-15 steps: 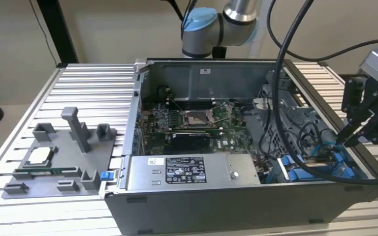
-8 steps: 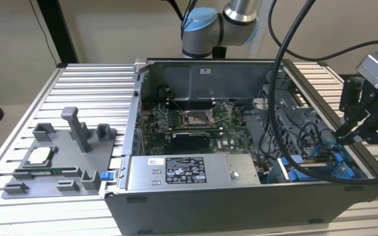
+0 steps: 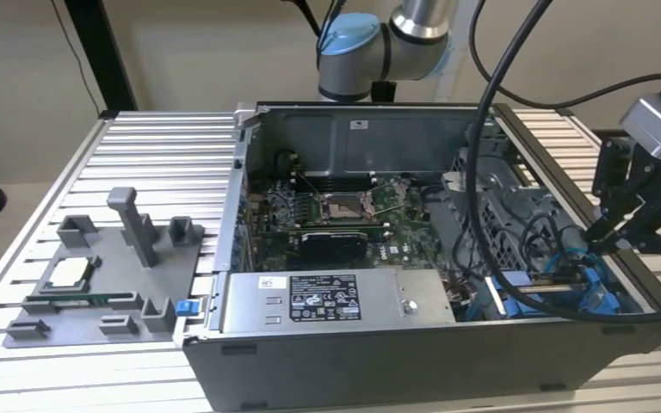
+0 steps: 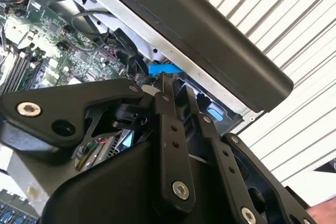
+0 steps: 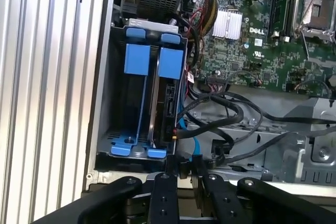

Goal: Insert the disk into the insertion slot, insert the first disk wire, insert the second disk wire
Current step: 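Insert the second disk wire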

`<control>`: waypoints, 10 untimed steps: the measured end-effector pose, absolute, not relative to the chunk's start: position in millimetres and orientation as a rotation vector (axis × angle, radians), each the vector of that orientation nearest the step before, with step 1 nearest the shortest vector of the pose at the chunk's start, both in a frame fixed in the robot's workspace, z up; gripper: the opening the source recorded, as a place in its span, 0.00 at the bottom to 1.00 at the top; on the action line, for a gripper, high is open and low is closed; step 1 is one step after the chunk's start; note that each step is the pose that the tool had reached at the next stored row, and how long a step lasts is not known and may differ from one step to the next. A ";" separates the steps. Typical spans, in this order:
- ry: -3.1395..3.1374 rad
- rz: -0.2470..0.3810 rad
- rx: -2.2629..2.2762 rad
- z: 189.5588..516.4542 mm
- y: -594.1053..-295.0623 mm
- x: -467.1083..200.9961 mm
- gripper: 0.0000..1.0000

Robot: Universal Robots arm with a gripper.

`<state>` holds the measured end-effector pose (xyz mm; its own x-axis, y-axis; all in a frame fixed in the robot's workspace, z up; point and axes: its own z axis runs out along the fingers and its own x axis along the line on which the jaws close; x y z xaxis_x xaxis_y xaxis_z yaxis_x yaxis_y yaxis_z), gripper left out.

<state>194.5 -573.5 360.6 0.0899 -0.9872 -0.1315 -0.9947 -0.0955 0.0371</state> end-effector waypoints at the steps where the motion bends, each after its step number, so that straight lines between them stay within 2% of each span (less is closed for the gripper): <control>1: 2.072 0.189 -2.271 360.4 -573.5 194.5 1.00; 4: 2.077 0.189 -2.266 359.8 -573.5 194.5 1.00; 5: 2.079 0.189 -2.264 359.7 -573.5 194.5 0.00; 10: 2.084 0.188 -2.259 359.4 -573.5 194.5 0.00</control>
<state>194.5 -573.5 359.4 0.0774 -0.9882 -0.1318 -0.9959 -0.0830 0.0368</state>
